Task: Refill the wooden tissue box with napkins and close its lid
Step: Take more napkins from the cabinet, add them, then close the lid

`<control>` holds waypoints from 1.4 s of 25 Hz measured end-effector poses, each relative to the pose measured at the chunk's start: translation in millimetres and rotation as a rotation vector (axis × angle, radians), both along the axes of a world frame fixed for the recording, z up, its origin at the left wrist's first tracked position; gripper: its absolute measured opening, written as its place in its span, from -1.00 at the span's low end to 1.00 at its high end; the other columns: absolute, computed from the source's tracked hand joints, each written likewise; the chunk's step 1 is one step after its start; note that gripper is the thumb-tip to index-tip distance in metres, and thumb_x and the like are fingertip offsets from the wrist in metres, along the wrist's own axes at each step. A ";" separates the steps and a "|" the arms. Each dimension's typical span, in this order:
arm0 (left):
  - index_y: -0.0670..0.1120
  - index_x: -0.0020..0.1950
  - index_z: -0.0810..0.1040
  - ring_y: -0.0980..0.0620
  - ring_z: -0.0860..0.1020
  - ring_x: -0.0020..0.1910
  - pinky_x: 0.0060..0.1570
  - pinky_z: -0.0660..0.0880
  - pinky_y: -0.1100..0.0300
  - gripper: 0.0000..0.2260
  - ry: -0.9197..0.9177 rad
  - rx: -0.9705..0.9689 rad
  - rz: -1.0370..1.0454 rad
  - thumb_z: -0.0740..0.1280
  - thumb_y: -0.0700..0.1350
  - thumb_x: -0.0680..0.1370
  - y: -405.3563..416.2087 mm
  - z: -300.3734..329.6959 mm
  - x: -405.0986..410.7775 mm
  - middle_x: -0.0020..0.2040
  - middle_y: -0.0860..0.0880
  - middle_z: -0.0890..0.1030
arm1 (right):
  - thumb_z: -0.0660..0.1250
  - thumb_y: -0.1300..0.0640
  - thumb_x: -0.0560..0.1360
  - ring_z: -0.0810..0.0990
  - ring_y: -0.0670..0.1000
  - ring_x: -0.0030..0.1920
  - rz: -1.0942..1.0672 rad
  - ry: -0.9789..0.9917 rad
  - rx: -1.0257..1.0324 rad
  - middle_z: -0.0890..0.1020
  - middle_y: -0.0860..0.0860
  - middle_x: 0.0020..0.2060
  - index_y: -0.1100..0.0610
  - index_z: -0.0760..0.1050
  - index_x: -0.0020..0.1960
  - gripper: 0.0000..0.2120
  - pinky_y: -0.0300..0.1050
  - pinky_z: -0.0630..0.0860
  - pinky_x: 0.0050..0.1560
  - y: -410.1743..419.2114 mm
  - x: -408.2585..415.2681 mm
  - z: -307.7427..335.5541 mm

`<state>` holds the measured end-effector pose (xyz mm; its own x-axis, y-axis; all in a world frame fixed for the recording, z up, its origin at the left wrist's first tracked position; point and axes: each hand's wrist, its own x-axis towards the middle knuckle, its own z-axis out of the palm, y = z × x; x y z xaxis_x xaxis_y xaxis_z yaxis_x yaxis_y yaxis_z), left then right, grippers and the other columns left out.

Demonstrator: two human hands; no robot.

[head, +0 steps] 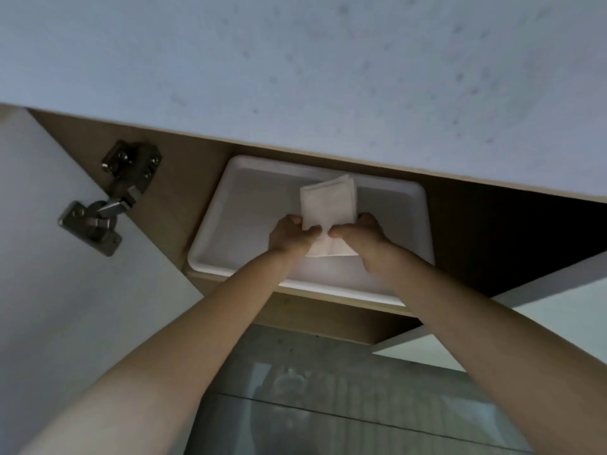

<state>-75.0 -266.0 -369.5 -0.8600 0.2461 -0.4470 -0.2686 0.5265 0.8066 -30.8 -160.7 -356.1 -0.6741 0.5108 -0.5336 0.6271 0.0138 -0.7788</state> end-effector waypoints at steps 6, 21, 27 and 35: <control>-0.16 0.39 0.31 -0.11 0.51 0.21 0.30 0.40 -0.01 -0.38 -0.303 0.306 0.150 0.39 0.07 0.42 -53.6 42.2 45.6 0.27 -0.12 0.52 | 0.39 0.22 0.39 0.53 0.11 0.16 0.000 0.027 -0.206 0.56 0.16 0.18 0.22 0.38 0.28 -0.52 -0.03 0.48 0.16 -41.6 61.4 45.6; -0.08 0.28 0.41 -0.04 0.58 0.09 0.07 0.56 0.04 -0.60 -0.403 0.372 0.178 0.35 -0.08 0.46 -158.3 193.8 160.4 0.16 -0.08 0.58 | 0.36 0.09 0.46 0.43 -0.23 -0.22 0.345 -0.105 -0.194 0.39 -0.29 -0.18 -0.11 0.21 0.09 -0.64 -0.42 0.42 -0.35 -120.0 182.3 192.5; -0.06 0.19 0.41 0.00 0.59 0.04 -0.09 0.59 0.19 -0.51 -0.312 0.328 0.026 0.41 0.05 0.32 -171.6 259.7 168.0 0.14 -0.09 0.56 | 0.36 0.16 0.46 0.56 -0.17 -0.06 0.455 -0.086 -0.157 0.55 -0.20 -0.03 -0.08 0.36 0.14 -0.68 -0.45 0.49 -0.29 -118.8 198.6 262.1; 0.03 0.16 0.54 0.19 0.61 -0.02 -0.23 0.48 0.53 -0.72 -0.198 0.196 -0.309 0.35 0.04 0.47 -180.6 350.9 162.4 0.04 0.11 0.65 | 0.33 0.23 0.44 0.60 -0.22 -0.01 0.602 -0.083 -0.152 0.65 -0.14 0.02 -0.08 0.49 0.19 -0.63 -0.41 0.49 -0.10 -104.4 205.1 349.2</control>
